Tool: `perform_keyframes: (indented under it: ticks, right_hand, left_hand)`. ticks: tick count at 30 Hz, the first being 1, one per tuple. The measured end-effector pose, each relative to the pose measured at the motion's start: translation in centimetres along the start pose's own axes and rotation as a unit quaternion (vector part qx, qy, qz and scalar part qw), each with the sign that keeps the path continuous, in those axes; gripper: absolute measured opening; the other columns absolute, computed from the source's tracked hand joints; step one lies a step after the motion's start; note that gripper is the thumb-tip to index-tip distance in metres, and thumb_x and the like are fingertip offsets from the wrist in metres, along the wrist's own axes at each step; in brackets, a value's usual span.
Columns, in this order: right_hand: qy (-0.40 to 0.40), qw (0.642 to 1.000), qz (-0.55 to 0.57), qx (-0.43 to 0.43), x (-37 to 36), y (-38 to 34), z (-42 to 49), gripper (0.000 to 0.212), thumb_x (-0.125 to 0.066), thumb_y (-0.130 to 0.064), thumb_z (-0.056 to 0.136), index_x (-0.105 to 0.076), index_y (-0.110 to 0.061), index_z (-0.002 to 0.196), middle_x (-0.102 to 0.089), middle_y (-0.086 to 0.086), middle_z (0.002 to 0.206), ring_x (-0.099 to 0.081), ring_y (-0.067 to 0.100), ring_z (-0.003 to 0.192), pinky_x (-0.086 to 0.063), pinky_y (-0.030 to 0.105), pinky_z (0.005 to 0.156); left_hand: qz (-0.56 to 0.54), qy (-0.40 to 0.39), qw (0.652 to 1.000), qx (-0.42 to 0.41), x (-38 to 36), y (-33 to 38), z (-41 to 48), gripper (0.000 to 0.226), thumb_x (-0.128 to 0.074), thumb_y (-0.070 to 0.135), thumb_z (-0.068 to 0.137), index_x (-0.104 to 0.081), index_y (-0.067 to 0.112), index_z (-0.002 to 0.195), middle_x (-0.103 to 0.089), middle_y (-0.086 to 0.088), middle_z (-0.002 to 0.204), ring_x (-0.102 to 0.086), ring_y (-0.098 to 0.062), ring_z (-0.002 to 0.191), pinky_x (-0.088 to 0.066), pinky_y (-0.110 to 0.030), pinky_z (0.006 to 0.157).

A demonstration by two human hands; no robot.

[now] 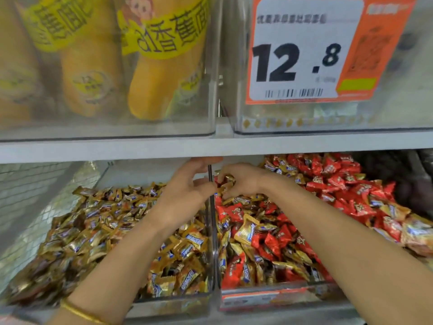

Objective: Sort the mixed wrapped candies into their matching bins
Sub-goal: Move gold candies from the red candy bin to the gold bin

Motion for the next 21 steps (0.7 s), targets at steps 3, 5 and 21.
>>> perform_keyframes:
  ticks: [3,5,21]
  right_hand:
    - [-0.008,1.000,-0.028,0.010,-0.3,-0.6,-0.3,0.044,-0.072,-0.021,0.080,-0.059,-0.017,0.122,-0.054,0.003,0.124,-0.052,0.020,0.112,-0.045,0.026,0.090]
    - [0.005,1.000,-0.019,0.021,0.0,-0.8,-0.7,0.038,-0.072,-0.012,0.078,-0.063,-0.014,0.115,-0.057,0.003,0.118,-0.053,0.016,0.104,-0.044,0.022,0.079]
    - [0.247,0.809,0.532,-0.040,2.5,3.8,-12.3,0.021,-0.068,0.005,0.078,-0.064,-0.010,0.092,-0.061,0.010,0.117,-0.060,0.021,0.099,-0.048,0.036,0.093]
  left_hand:
    - [-0.003,-0.003,1.000,-0.001,-0.1,-0.1,-0.1,0.042,-0.060,0.010,0.088,-0.056,0.037,0.120,-0.051,0.012,0.130,-0.048,0.016,0.106,-0.042,-0.005,0.081]
    - [-0.010,-0.005,1.000,-0.011,-0.1,0.2,-0.3,0.040,-0.058,0.008,0.089,-0.057,0.034,0.120,-0.051,0.011,0.130,-0.048,0.023,0.099,-0.041,0.001,0.078]
    - [0.351,0.019,0.914,-0.203,-1.8,4.3,-2.0,0.034,-0.046,0.001,0.092,-0.062,0.015,0.119,-0.055,0.001,0.129,-0.041,-0.014,0.124,-0.017,-0.005,0.095]
Point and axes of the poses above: each hand's wrist, its own z-axis towards the middle knuckle, its own x-axis out of the back of the hand, y = z × x, the point moved 4 cm from there along z, towards the middle knuckle
